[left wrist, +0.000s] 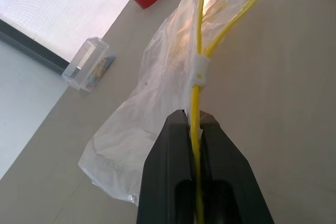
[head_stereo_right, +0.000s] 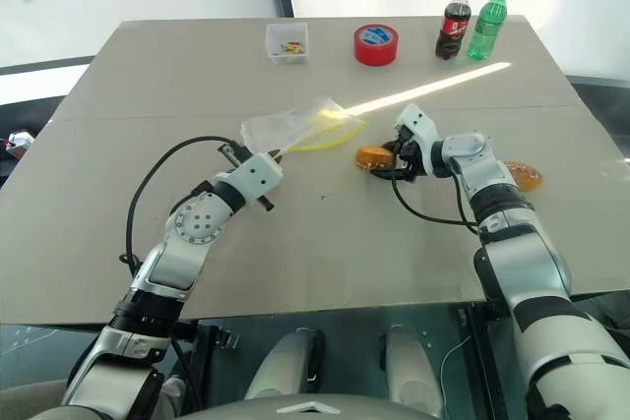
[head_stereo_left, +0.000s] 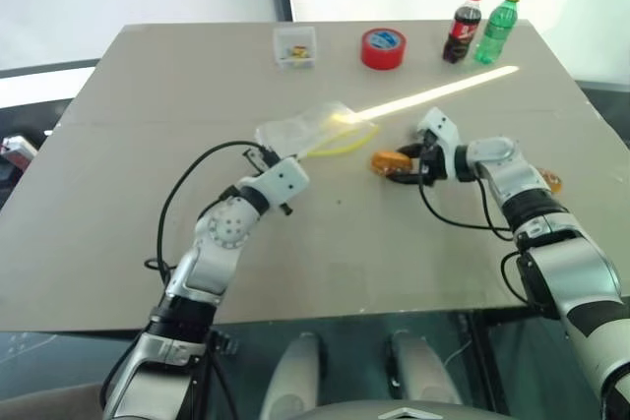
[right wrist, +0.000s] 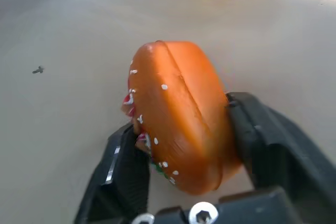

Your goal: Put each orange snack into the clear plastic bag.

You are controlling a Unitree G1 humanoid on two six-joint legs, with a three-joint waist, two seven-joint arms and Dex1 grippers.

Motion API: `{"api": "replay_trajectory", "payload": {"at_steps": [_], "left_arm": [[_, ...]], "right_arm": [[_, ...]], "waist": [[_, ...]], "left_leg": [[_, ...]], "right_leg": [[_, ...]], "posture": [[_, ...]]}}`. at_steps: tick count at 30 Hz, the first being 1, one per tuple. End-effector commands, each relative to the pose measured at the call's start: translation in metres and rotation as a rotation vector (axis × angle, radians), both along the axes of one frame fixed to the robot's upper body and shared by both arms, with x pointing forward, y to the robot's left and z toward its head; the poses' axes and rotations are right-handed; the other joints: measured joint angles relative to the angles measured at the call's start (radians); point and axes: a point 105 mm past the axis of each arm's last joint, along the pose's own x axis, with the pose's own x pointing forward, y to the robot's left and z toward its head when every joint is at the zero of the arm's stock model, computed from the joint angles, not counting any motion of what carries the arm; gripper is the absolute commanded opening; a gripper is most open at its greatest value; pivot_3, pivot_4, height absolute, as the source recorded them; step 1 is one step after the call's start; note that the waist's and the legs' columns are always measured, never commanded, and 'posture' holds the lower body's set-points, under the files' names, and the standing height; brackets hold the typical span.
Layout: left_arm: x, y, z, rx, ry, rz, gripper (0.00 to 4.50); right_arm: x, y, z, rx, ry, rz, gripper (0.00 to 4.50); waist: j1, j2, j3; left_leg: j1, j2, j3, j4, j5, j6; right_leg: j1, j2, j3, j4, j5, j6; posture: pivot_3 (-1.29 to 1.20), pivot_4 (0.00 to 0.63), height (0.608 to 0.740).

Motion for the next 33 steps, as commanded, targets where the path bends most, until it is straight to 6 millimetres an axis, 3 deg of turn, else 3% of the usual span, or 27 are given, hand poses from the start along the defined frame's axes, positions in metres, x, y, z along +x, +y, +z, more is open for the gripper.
{"api": "replay_trajectory", "payload": {"at_steps": [1, 2, 7, 15, 27, 33], "left_arm": [[0.0, -0.008, 0.014, -0.002, -0.052, -0.032, 0.0], [0.001, -0.009, 0.014, -0.002, -0.052, -0.034, 0.0], [0.001, -0.014, 0.014, -0.009, -0.053, -0.049, 0.0], [0.001, -0.023, 0.015, -0.006, -0.061, -0.083, 0.0], [-0.001, -0.03, 0.014, 0.063, -0.091, -0.125, 0.0], [-0.007, -0.038, 0.005, 0.217, -0.135, -0.204, 0.0]], "right_arm": [[0.001, -0.002, 0.015, 0.052, -0.008, -0.008, 0.73], [0.001, -0.001, 0.017, 0.085, 0.027, -0.018, 0.47], [-0.009, 0.011, 0.028, 0.231, 0.169, -0.007, 0.47], [-0.009, 0.031, 0.044, 0.228, 0.095, -0.025, 0.47], [-0.02, 0.023, 0.047, 0.174, 0.202, -0.029, 0.47], [-0.022, 0.021, 0.05, 0.216, 0.318, -0.062, 0.47]], "waist": [[0.0, 0.0, 0.0], [0.0, 0.0, 0.0], [0.001, 0.0, 0.0], [0.001, 0.0, 0.0], [0.002, 0.0, 0.0], [0.0, 0.0, 0.0]], "left_leg": [[0.0, 0.0, 0.0, 0.0, 0.0, 0.0], [0.0, 0.0, 0.0, 0.0, 0.0, 0.0], [0.0, 0.0, 0.0, 0.0, 0.0, 0.0], [0.0, 0.0, 0.0, 0.0, 0.0, 0.0], [-0.001, 0.0, -0.001, 0.0, 0.0, 0.0], [0.0, 0.0, -0.001, 0.0, 0.0, 0.0]], "right_leg": [[0.0, 0.0, 0.0, 0.0, 0.0, 0.0], [0.0, 0.0, 0.0, 0.0, 0.0, 0.0], [0.0, 0.0, 0.0, 0.0, 0.0, 0.0], [0.0, 0.0, 0.0, 0.0, 0.0, 0.0], [0.0, 0.0, -0.001, 0.0, 0.0, 0.0], [0.0, 0.0, -0.001, 0.0, 0.0, 0.0]], "posture": [[0.0, 0.15, 0.74], [0.0, 0.15, 0.74], [0.0, 0.15, 0.74], [0.0, 0.15, 0.74], [0.0, 0.15, 0.74], [0.0, 0.15, 0.74]]}}
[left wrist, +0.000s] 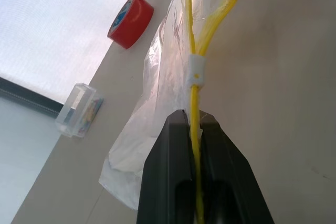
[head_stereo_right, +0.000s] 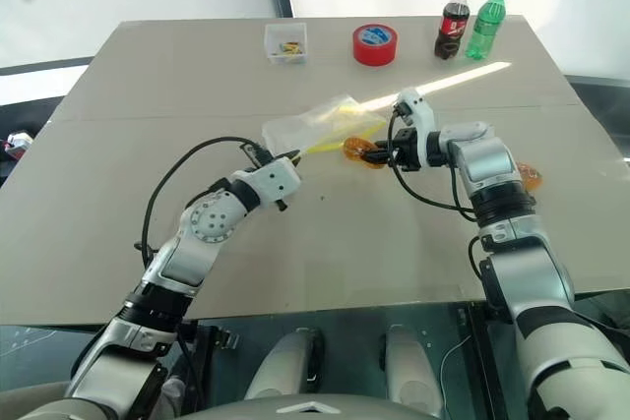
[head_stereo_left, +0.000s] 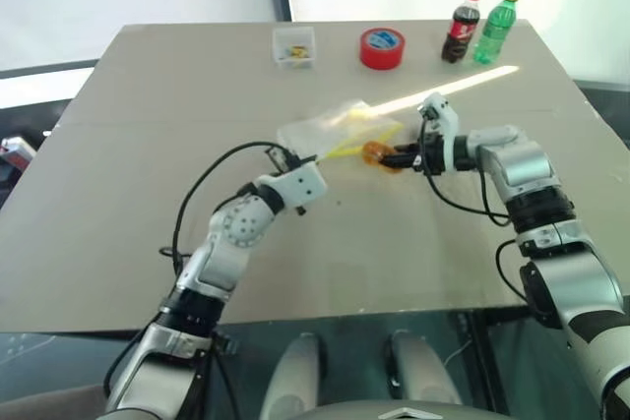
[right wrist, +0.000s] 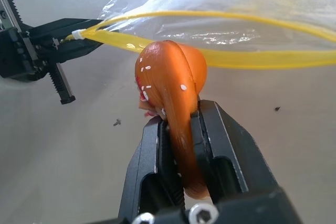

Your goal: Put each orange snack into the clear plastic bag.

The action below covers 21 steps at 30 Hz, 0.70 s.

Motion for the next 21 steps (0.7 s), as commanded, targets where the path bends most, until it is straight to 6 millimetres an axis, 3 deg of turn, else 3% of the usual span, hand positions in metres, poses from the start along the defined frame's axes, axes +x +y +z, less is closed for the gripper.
{"api": "replay_trajectory", "payload": {"at_steps": [1, 11, 21], "left_arm": [[-0.005, -0.01, 0.005, 0.089, -0.077, -0.076, 0.0], [-0.006, -0.021, 0.007, 0.088, -0.116, -0.129, 0.0], [-0.008, -0.026, 0.002, 0.08, -0.105, -0.156, 0.0]], "right_arm": [[-0.002, 0.002, 0.022, 0.045, 0.018, 0.006, 0.47], [0.007, 0.002, 0.015, 0.066, 0.125, -0.094, 0.47], [0.029, 0.01, 0.016, 0.3, 0.325, -0.37, 0.47]], "waist": [[0.001, 0.0, 0.0], [0.001, 0.0, 0.0], [0.001, 0.0, 0.0]], "left_leg": [[0.0, 0.0, 0.0, 0.0, 0.0, 0.0], [0.0, 0.0, 0.0, 0.0, 0.0, 0.0], [-0.001, 0.0, 0.0, 0.0, 0.0, 0.0]], "right_leg": [[0.0, 0.0, 0.0, 0.0, 0.0, 0.0], [0.0, 0.0, 0.0, 0.0, 0.0, 0.0], [0.0, 0.0, 0.0, 0.0, 0.0, 0.0]], "posture": [[0.0, 0.15, 0.74], [0.0, 0.15, 0.74], [0.0, 0.15, 0.74]]}}
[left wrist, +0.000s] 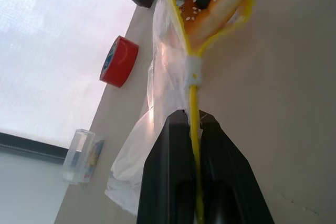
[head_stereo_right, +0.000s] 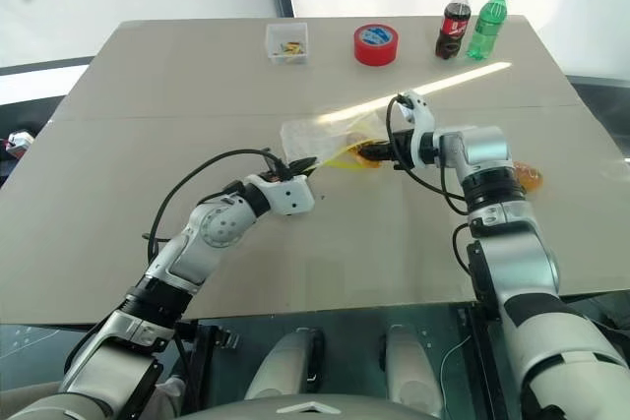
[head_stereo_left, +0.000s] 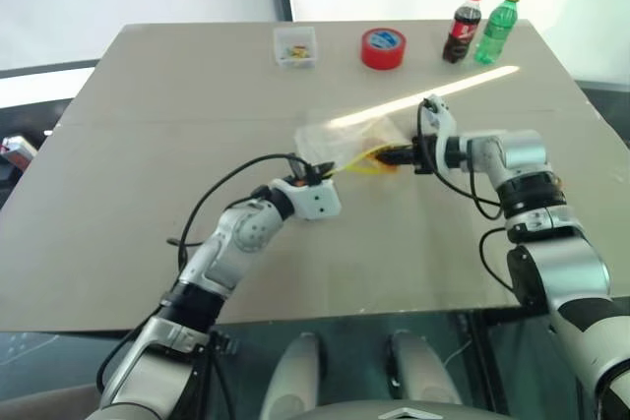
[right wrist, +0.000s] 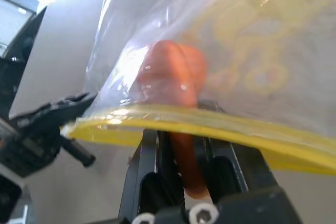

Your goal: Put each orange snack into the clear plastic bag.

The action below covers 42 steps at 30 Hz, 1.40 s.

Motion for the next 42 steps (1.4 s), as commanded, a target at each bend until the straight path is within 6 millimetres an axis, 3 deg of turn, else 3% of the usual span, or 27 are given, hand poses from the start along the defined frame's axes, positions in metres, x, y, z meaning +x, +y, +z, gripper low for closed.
{"api": "replay_trajectory", "payload": {"at_steps": [1, 12, 18, 21, 22, 24, 25, 31, 36, 42], "left_arm": [[-0.002, -0.006, 0.005, -0.017, -0.022, -0.026, 0.0], [0.0, -0.008, 0.005, -0.054, -0.016, -0.02, 0.0], [-0.002, -0.018, 0.004, -0.075, -0.005, -0.036, 0.0], [-0.001, -0.018, 0.005, -0.082, -0.001, -0.026, 0.0], [0.0, -0.016, 0.005, -0.086, -0.002, -0.018, 0.0], [0.003, -0.011, 0.006, -0.1, 0.0, 0.009, 0.0], [0.005, -0.007, 0.007, -0.117, 0.006, 0.03, 0.0], [0.012, 0.001, 0.008, -0.245, 0.068, 0.095, 0.0], [0.015, 0.002, 0.01, -0.284, 0.087, 0.114, 0.0], [0.014, 0.002, 0.009, -0.29, 0.096, 0.119, 0.0]], "right_arm": [[0.008, 0.005, 0.016, 0.13, 0.053, -0.1, 0.47], [0.014, 0.031, 0.017, 0.486, 0.318, -0.35, 0.47], [0.007, 0.053, 0.016, 0.582, 0.435, -0.415, 0.47], [0.003, 0.054, 0.017, 0.582, 0.424, -0.418, 1.69], [0.003, 0.053, 0.017, 0.579, 0.42, -0.422, 1.91], [0.003, 0.045, 0.017, 0.541, 0.366, -0.421, 2.99], [0.001, 0.038, 0.016, 0.486, 0.311, -0.399, 3.31], [-0.012, 0.013, 0.003, 0.342, 0.226, -0.323, 3.31], [-0.023, 0.0, 0.008, 0.252, 0.092, -0.228, 3.31], [-0.037, -0.052, 0.027, 0.135, -0.147, -0.146, 3.31]], "waist": [[0.0, 0.0, 0.0], [-0.001, 0.0, 0.0], [0.0, 0.0, 0.0], [0.004, 0.0, 0.0], [0.004, 0.0, 0.0], [0.0, 0.0, 0.0], [0.0, 0.0, 0.0], [-0.003, 0.0, 0.0], [-0.005, 0.0, 0.0], [0.007, 0.0, 0.0]], "left_leg": [[0.0, 0.0, 0.0, 0.0, 0.0, 0.0], [0.0, 0.0, 0.0, 0.0, 0.0, 0.0], [0.0, 0.0, 0.0, -0.001, 0.0, 0.0], [-0.001, 0.0, 0.0, 0.0, 0.0, 0.0], [-0.001, 0.0, 0.0, 0.0, 0.0, 0.0], [-0.001, 0.0, 0.0, 0.0, 0.0, 0.0], [-0.001, 0.0, 0.0, 0.0, 0.0, 0.0], [-0.001, 0.0, 0.0, 0.0, 0.0, 0.0], [0.0, 0.001, 0.0, 0.0, 0.0, 0.0], [-0.001, 0.0, 0.0, 0.0, 0.0, 0.0]], "right_leg": [[0.0, 0.0, 0.0, 0.0, 0.0, 0.0], [0.0, 0.0, 0.0, 0.001, 0.0, 0.0], [0.0, 0.0, 0.0, 0.0, 0.0, 0.0], [0.0, 0.0, 0.0, 0.0, 0.0, 0.0], [0.0, 0.0, 0.0, 0.0, 0.0, 0.0], [0.0, 0.0, 0.0, 0.0, 0.0, 0.0], [0.0, 0.0, 0.0, 0.0, 0.0, 0.0], [0.0, 0.0, 0.0, 0.0, 0.0, 0.0], [0.0, 0.001, 0.0, 0.0, 0.0, 0.0], [0.0, 0.0, 0.0, -0.001, 0.0, 0.0]], "posture": [[0.0, 0.15, 0.74], [0.0, 0.15, 0.74], [0.0, 0.15, 0.74], [0.0, 0.15, 0.74], [0.0, 0.15, 0.74], [0.0, 0.15, 0.74], [0.0, 0.15, 0.74], [0.0, 0.15, 0.74], [0.0, 0.15, 0.74], [0.0, 0.15, 0.74]]}}
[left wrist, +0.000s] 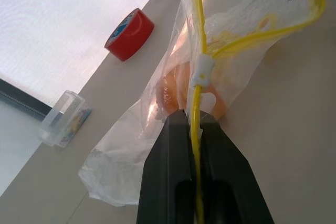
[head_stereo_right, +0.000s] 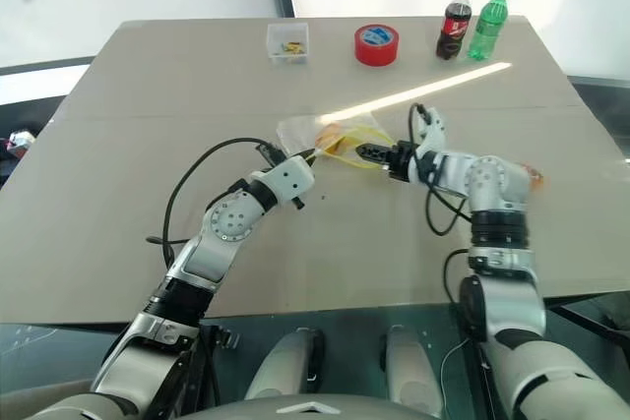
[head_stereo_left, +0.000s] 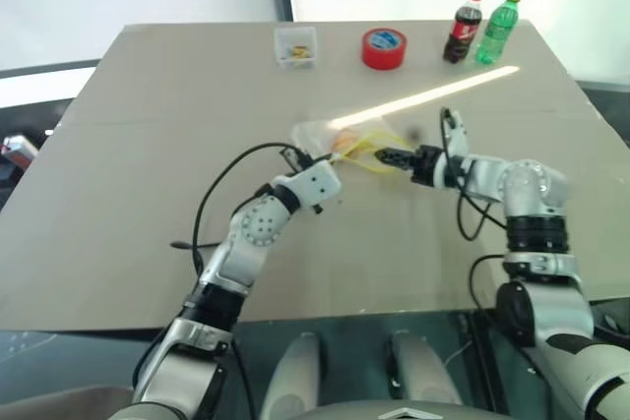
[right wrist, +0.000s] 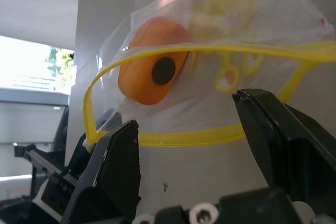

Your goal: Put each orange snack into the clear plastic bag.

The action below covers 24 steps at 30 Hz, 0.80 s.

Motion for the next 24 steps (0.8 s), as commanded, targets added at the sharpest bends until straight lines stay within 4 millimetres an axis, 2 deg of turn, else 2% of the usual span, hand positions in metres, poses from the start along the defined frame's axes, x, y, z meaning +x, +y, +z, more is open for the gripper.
{"api": "replay_trajectory", "payload": {"at_steps": [1, 4, 6, 10, 18, 24], "left_arm": [[-0.001, 0.0, 0.007, -0.03, -0.019, 0.001, 0.0], [-0.002, -0.001, 0.004, -0.031, -0.008, -0.002, 0.0], [-0.003, -0.002, 0.003, -0.03, -0.004, -0.006, 0.0], [-0.003, -0.003, 0.001, -0.03, 0.001, -0.014, 0.0], [-0.003, -0.004, 0.001, -0.026, 0.003, -0.021, 0.0], [-0.002, -0.004, 0.001, -0.022, 0.003, -0.018, 0.0]], "right_arm": [[-0.01, -0.033, 0.029, -0.091, -0.228, 0.056, 3.31], [-0.024, -0.082, 0.032, -0.308, -0.36, 0.107, 3.31], [-0.024, -0.112, 0.03, -0.481, -0.433, 0.109, 3.31], [-0.024, -0.147, 0.02, -0.689, -0.444, 0.134, 3.31], [-0.026, -0.185, 0.003, -0.788, -0.346, 0.139, 3.31], [-0.014, -0.198, 0.007, -0.852, -0.369, 0.096, 3.31]], "waist": [[0.0, 0.0, 0.0], [0.007, 0.0, 0.0], [-0.002, 0.0, 0.0], [-0.014, 0.0, 0.0], [-0.004, 0.0, 0.0], [-0.004, 0.0, 0.0]], "left_leg": [[0.0, 0.0, 0.0, 0.0, 0.0, 0.0], [0.0, 0.0, 0.0, 0.0, 0.0, 0.0], [0.0, 0.0, 0.0, 0.0, 0.0, 0.0], [0.003, 0.001, 0.004, 0.0, 0.0, 0.0], [0.002, 0.001, 0.005, 0.002, 0.0, 0.0], [0.002, 0.001, 0.005, 0.002, 0.0, 0.0]], "right_leg": [[0.0, 0.0, 0.0, 0.0, 0.0, 0.0], [0.0, 0.0, 0.0, -0.001, 0.0, 0.0], [0.0, 0.0, 0.0, -0.002, 0.0, 0.0], [0.0, 0.001, 0.003, -0.001, 0.0, 0.001], [0.0, 0.0, 0.004, -0.001, 0.0, 0.0], [0.0, 0.0, 0.004, -0.001, 0.0, 0.0]], "posture": [[0.0, 0.15, 0.74], [0.0, 0.15, 0.74], [0.0, 0.15, 0.74], [0.0, 0.15, 0.74], [0.0, 0.15, 0.74], [0.0, 0.15, 0.74]]}}
